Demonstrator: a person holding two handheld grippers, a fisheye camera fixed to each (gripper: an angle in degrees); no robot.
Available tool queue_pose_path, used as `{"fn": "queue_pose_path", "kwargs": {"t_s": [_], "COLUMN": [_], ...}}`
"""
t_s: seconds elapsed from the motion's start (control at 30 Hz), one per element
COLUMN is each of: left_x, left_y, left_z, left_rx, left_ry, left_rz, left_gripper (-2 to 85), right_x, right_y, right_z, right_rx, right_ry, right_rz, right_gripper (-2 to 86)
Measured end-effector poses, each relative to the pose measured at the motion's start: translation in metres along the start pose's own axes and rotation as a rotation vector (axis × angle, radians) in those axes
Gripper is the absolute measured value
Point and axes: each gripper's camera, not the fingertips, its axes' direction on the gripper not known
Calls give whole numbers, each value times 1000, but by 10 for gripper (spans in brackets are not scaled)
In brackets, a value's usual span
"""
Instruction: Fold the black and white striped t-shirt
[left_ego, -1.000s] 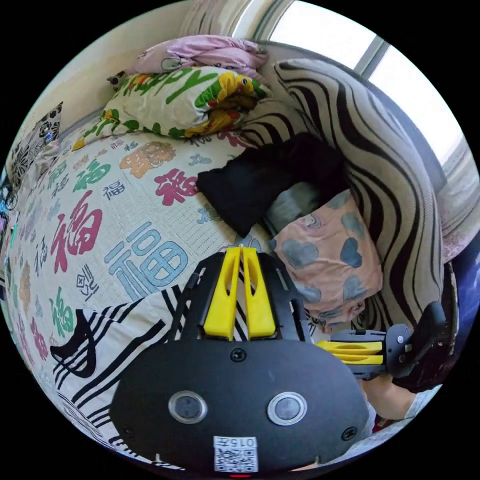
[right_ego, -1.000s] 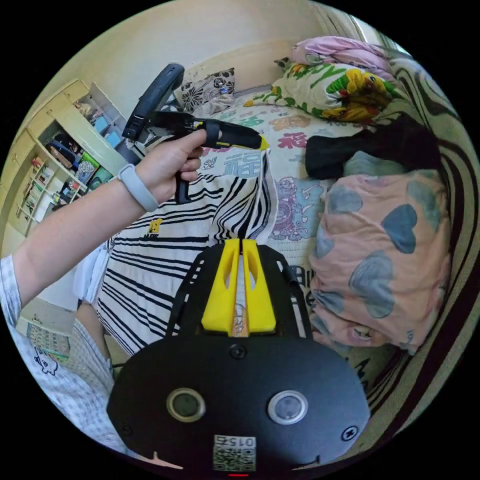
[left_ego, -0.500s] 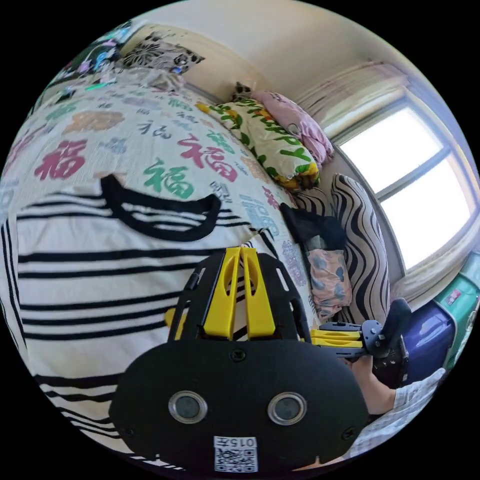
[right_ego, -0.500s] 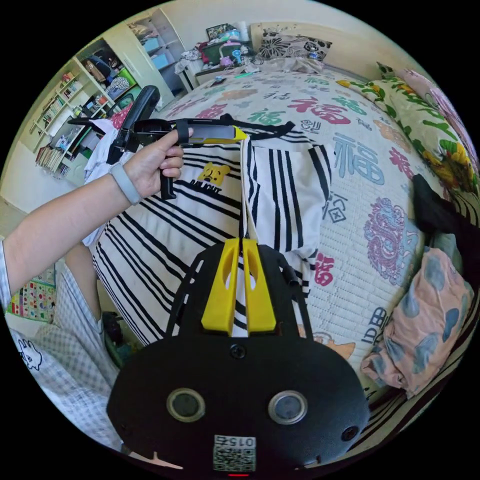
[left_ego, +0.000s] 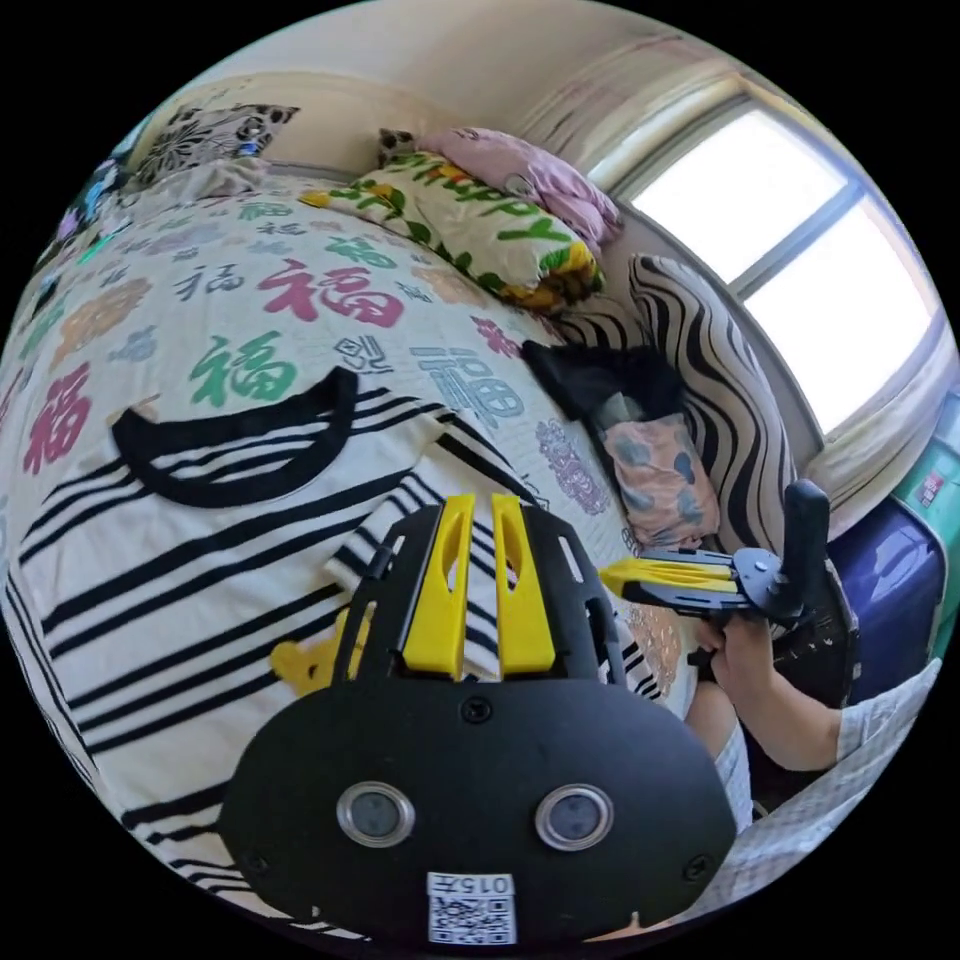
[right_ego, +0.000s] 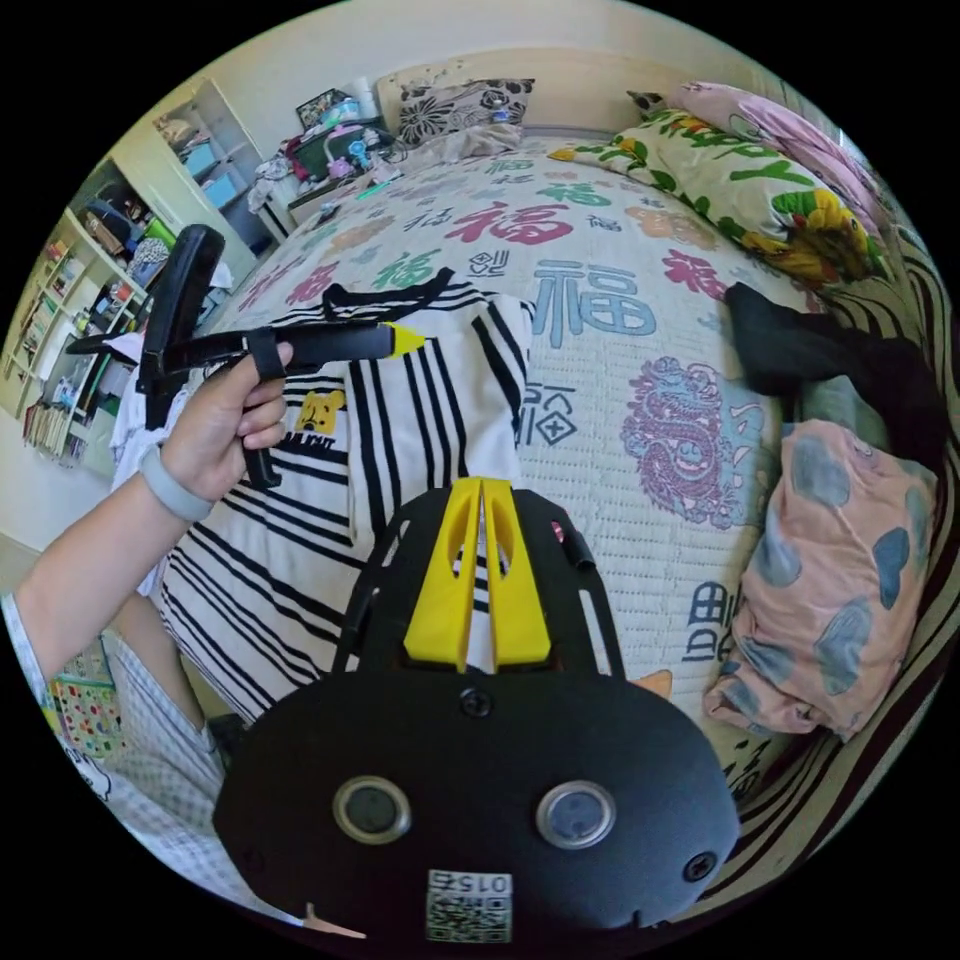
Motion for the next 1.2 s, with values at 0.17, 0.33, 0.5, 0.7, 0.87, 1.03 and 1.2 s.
{"fn": "queue_pose_path", "kwargs": {"t_s": [0.17, 0.33, 0.5, 0.7, 0.87, 1.03, 1.2], "left_x": [0, -26, -35, -55, -74, -79, -58], "left_y": [-44, -64, -43, 7, 18, 25, 16], "left_z": [46, 55, 10, -28, -34, -56, -60], "left_rx": [-108, -149, -43, 26, 43, 132, 107], "left_ry": [-54, -43, 75, -60, -36, -36, 4], "left_rz": [-14, -80, -68, -157, -250, -335, -226], "left_gripper": [-1, -8, -8, -8, -9, -9, -9], "right_x": [5, 21, 11, -24, -24, -14, -9], "right_y": [-10, 4, 9, 12, 25, 31, 16], "right_z": [35, 31, 11, 36, 48, 43, 28], "right_rx": [-155, -93, 16, -80, -120, -133, -10], "right_ry": [45, -8, -134, -154, -137, -146, -137], "right_rz": [-20, 46, -65, -176, -135, -97, -57], "right_gripper": [-4, -5, -6, -6, -6, -6, -5]}}
